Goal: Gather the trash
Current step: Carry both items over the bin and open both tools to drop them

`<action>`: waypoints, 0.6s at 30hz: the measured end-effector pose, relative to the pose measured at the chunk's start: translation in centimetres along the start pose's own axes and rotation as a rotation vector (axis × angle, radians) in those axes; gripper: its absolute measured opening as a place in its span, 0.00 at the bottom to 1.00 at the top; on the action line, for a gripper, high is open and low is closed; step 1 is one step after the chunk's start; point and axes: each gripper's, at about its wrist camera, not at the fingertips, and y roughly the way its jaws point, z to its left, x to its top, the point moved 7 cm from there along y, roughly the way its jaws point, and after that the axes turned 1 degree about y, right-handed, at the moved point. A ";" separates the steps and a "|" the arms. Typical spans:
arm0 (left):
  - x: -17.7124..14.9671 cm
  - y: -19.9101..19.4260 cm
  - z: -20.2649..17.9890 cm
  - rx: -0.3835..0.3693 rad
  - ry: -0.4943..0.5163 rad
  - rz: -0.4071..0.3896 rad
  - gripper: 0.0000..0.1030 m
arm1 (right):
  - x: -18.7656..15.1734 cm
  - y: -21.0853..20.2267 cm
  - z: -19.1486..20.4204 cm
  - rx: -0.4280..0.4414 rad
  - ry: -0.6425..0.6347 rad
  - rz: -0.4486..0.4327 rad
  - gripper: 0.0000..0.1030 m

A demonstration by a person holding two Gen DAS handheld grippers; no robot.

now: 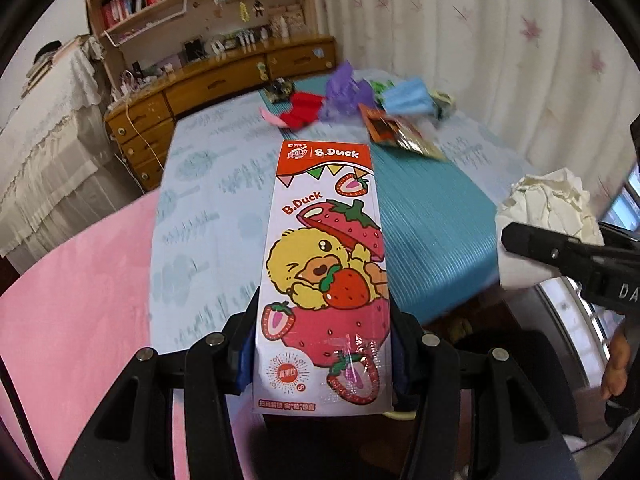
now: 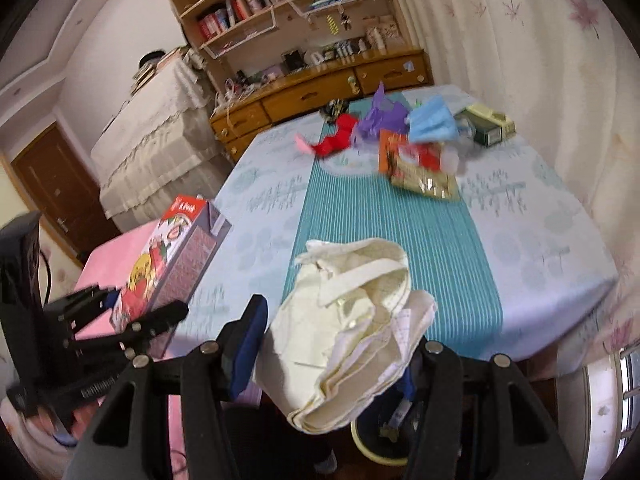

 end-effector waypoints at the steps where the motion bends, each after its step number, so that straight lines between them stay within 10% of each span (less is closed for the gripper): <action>1: -0.6 -0.1 -0.4 -0.008 0.005 0.008 0.48 | -1.0 -0.3 -0.2 0.003 -0.006 0.009 0.54; 18: -13.5 12.6 -11.2 -0.191 0.022 0.213 0.49 | -17.0 10.1 -9.9 -0.131 0.033 0.363 0.54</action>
